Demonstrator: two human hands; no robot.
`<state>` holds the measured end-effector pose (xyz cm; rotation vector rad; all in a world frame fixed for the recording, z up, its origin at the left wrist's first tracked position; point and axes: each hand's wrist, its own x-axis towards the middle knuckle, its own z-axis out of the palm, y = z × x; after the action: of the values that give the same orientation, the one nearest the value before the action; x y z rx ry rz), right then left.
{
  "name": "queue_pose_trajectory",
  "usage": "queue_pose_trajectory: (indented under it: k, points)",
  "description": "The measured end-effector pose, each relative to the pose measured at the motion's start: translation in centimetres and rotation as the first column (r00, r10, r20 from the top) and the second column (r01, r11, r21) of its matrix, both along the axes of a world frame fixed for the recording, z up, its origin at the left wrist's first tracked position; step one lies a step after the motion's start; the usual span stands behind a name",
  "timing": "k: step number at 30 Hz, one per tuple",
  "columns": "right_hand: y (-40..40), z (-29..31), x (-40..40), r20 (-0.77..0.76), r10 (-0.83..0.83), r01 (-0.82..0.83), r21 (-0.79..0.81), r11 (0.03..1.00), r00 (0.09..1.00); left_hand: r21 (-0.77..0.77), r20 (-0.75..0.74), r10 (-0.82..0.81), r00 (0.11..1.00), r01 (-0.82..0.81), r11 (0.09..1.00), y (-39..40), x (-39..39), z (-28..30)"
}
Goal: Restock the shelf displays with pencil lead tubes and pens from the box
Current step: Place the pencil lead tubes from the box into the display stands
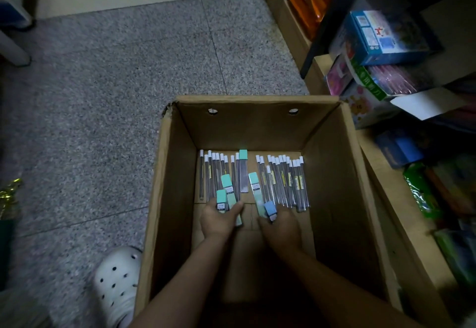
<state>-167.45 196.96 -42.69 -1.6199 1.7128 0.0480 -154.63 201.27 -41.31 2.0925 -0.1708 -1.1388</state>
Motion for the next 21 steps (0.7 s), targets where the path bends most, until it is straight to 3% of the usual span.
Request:
queue_pose_trajectory:
  k: [5,10,13,16,18,21]
  points:
    - [-1.1,2.3,-0.4,0.271,-0.181,0.161,0.094,0.982,0.945,-0.124,-0.15,-0.072,0.986,0.054,0.991,-0.3,-0.9,1.2]
    - [-4.7,8.4,-1.2,0.399,-0.289,0.258,0.13,0.957,0.87,-0.263,-0.157,-0.306,0.939,0.259,0.929,-2.8,-1.0,6.5]
    - [-6.6,13.9,-2.4,0.413,-0.186,0.218,-0.032,0.975,0.892,-0.374,-0.011,-0.538,0.843,0.496,0.784,-4.8,-1.0,11.6]
    - [-7.9,20.7,-4.5,0.307,-0.056,0.134,-0.239,0.962,0.95,-0.398,0.076,-0.7,0.71,0.666,0.631,-7.0,-1.4,18.0]
    - [-8.3,25.7,-6.4,0.255,0.016,0.083,-0.372,0.925,0.967,-0.431,0.131,-0.777,0.616,0.741,0.515,-8.3,-2.2,22.6]
    - [-7.5,32.5,-9.6,0.29,0.046,0.111,-0.501,0.858,0.956,-0.485,0.358,-0.789,0.5,0.821,0.301,-9.1,-4.8,28.3]
